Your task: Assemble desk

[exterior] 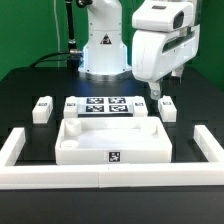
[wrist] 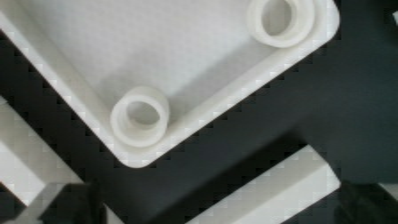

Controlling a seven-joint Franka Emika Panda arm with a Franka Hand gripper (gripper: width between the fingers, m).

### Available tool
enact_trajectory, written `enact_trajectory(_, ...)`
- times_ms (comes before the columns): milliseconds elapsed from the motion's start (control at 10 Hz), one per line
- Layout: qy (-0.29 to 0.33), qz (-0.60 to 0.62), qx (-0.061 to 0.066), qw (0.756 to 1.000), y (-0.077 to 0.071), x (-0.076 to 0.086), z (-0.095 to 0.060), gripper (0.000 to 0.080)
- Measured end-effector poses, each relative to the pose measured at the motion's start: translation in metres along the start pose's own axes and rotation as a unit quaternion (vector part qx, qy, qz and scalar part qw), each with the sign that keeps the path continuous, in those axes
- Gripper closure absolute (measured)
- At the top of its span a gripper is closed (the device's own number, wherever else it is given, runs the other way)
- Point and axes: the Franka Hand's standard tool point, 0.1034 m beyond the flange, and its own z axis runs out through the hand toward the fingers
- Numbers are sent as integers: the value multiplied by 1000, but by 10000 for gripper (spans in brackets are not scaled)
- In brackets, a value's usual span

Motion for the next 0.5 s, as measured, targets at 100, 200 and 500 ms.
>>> enact_trajectory(100, 0, 0, 0, 1000, 0, 0, 0, 150)
enact_trajectory(200, 0, 0, 0, 1000, 0, 0, 0, 150)
enact_trajectory(500, 0, 0, 0, 1000, 0, 0, 0, 150)
